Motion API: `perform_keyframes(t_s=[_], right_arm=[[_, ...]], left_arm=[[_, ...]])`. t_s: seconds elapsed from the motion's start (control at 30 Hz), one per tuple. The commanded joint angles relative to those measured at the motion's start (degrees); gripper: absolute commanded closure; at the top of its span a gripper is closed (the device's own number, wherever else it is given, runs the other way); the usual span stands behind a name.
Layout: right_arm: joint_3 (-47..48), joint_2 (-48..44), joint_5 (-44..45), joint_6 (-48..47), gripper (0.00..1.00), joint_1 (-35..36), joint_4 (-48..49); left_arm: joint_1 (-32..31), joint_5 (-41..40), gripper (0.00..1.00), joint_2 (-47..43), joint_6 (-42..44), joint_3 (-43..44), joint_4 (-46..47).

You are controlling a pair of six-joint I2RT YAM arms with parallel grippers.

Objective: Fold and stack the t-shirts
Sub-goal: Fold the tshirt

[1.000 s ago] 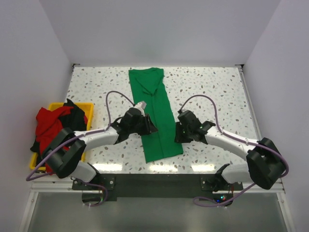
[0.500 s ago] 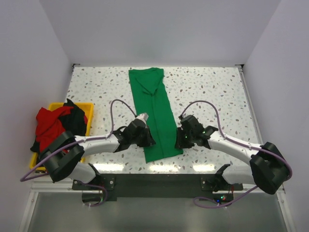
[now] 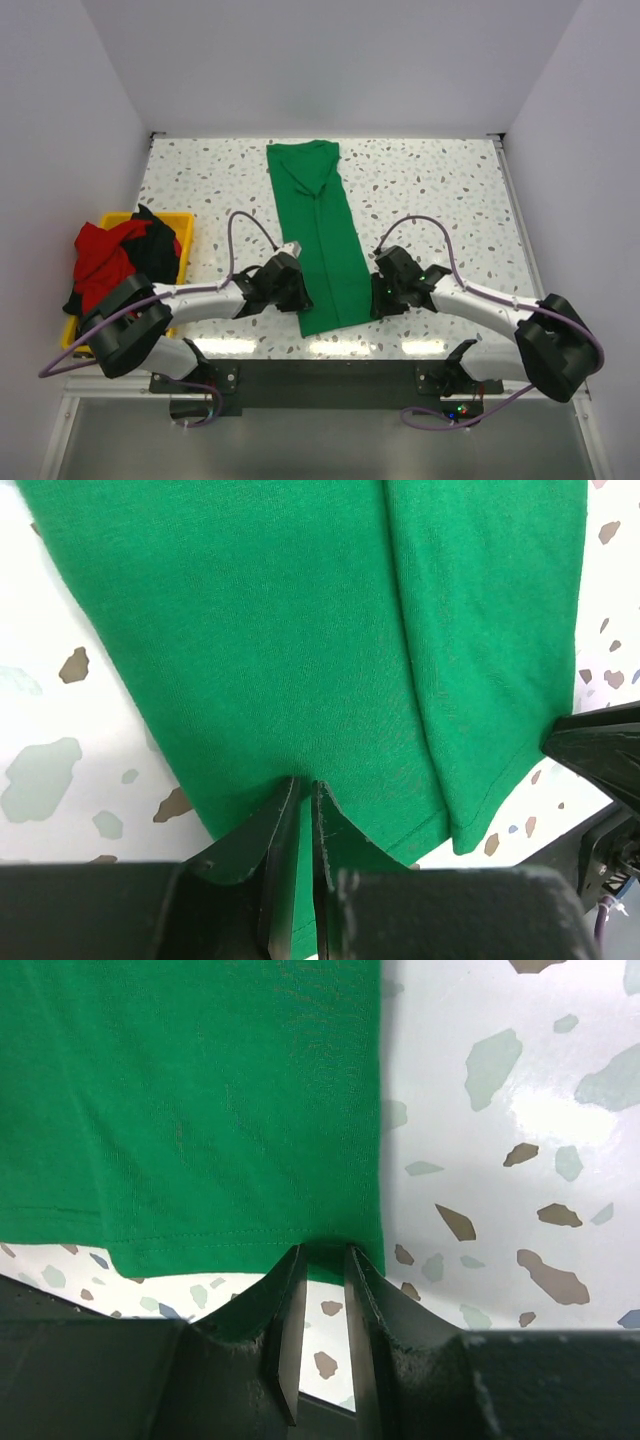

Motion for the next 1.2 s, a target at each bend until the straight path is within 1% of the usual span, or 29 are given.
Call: perform_keyframes(t_s=[0.0,0.4,0.5,0.63,0.77,0.83,0.93,0.97,1.07,1.13,1.17], right_arm=[[-0.71,-1.14,1.93,-1.06,0.74,0.25,-2.99],[-2.03,-3.60,0.79,0.70,0.74,0.34,-4.75],[-0.89,-5.01,1.40,0.70,0.75,0.34,-6.15],[3.49,-7.64,1.84,-0.26,0.75,0.43,-8.09],[5.61,-7.04,1.58,-0.53,0.75,1.74,-8.27],[6.05,-6.68,1.66,-0.53,0.75,2.79,-8.01],[6.06,-5.63,0.88,-0.62,0.75,3.59,-7.31],[5.97,-5.28,0.70,-0.44,0.74,3.59,-7.13],[5.53,-4.57,-0.70,0.52,0.74,3.50,-5.90],[5.26,-4.05,-1.41,1.14,0.74,3.59,-4.85],[5.26,-3.70,-1.67,1.31,0.73,3.59,-4.76]], left_arm=[[-0.18,-1.79,0.86,-0.72,0.99,-1.49,-4.34],[-0.09,-2.67,0.85,-3.09,2.22,-2.55,-9.00],[-0.18,-2.23,0.85,-3.71,2.75,-2.64,-9.44],[-0.18,-2.14,0.84,-6.25,4.07,-1.15,-11.37],[-0.09,-2.32,0.80,-6.70,6.79,2.01,-13.92],[-0.09,-1.62,0.80,-7.14,7.23,2.63,-14.81],[-0.01,-0.21,0.77,-9.32,7.41,2.90,-14.54],[-0.09,1.18,0.72,-10.12,7.24,2.99,-14.72],[0.08,0.93,0.66,-12.85,6.80,3.69,-17.08],[0.17,0.50,0.64,-14.25,6.10,3.69,-19.46],[0.26,0.49,0.60,-14.52,5.83,3.52,-19.90]])
